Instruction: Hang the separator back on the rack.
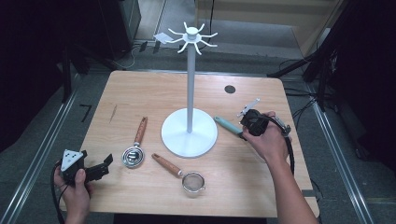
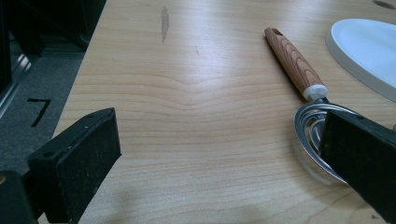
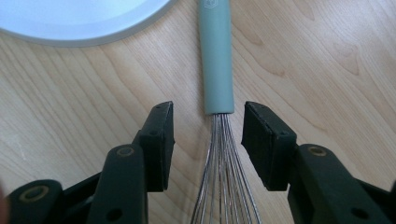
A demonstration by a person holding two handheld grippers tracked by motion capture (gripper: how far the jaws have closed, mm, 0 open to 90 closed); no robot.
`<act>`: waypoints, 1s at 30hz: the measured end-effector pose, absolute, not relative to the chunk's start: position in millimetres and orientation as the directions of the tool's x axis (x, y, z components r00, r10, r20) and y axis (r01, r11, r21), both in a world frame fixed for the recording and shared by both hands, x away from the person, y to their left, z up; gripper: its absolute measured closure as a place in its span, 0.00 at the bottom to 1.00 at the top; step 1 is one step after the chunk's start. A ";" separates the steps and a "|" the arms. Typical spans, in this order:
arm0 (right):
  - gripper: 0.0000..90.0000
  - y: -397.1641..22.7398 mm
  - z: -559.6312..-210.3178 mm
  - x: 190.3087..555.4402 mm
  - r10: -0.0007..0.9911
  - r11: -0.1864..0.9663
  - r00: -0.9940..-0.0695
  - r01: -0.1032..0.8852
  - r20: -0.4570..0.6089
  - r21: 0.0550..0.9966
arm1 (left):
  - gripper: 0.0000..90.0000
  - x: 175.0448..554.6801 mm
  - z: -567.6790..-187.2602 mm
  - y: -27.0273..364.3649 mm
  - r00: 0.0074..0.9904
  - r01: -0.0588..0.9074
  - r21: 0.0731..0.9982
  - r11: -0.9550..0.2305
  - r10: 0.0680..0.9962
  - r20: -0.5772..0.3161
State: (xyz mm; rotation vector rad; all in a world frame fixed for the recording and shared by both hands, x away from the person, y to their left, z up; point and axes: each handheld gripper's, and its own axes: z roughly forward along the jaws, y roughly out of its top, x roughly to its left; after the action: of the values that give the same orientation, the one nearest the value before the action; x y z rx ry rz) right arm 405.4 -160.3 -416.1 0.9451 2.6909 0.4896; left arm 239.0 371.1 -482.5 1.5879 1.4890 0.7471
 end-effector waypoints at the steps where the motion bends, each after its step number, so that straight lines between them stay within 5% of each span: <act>1: 0.61 -160.4 -416.3 407.1 0.641 0.733 -0.758 0.559 -0.121 0.389 | 0.00 239.0 -482.4 371.2 0.127 0.504 0.863 0.030 0.986 -0.108; 30: 0.65 -149.1 -418.0 441.3 0.656 0.738 -0.750 0.615 -0.081 0.278 | 0.00 238.9 -482.6 372.0 0.130 0.500 0.865 0.042 0.984 -0.123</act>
State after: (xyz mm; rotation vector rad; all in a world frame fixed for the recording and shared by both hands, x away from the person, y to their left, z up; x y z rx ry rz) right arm 441.3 -149.1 -418.0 1.0201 2.7647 0.3509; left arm 238.9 372.0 -482.6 1.5773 1.4863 0.7339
